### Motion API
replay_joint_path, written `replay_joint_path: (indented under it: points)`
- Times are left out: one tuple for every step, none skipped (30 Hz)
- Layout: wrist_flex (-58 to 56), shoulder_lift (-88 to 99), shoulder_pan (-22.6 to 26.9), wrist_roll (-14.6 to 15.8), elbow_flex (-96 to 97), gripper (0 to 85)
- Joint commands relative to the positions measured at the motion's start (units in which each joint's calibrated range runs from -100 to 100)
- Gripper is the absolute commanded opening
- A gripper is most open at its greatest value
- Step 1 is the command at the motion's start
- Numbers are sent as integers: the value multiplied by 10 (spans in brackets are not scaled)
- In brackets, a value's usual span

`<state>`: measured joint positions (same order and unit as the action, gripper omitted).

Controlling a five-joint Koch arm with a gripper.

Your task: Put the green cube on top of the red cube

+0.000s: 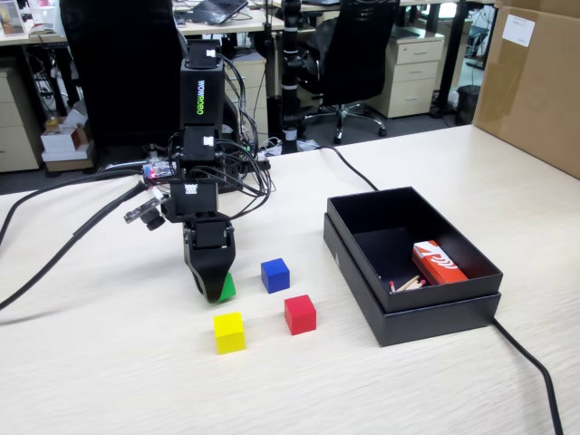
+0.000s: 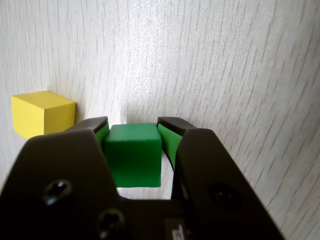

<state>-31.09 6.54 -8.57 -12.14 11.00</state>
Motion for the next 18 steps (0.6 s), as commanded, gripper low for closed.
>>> replay_joint_path:
  points:
    - [-6,50,3,1,-3,23]
    - [-6,97,5,9,2,23]
    - [-6,121,7,14,5,23]
    - [-6,150,9,21,6,23]
    - [-6,166,10,25,5,23]
    - [-6,184,12,31,2,23]
    - [-6,200,13,36,-1,23]
    - [-6,215,15,41,-5,23]
    - [-6,226,18,45,-9,23]
    - [-6,236,21,50,-13,23]
    - [-6,242,23,53,-17,23]
    - [-6,243,26,57,-21,23]
    - [-6,243,30,62,-27,23]
    - [-6,240,33,66,-33,23]
    - [-6,238,38,69,-39,23]
    - [-6,232,42,73,-46,23]
    - [-6,223,47,80,-57,24]
    - [-6,215,51,84,-66,24]
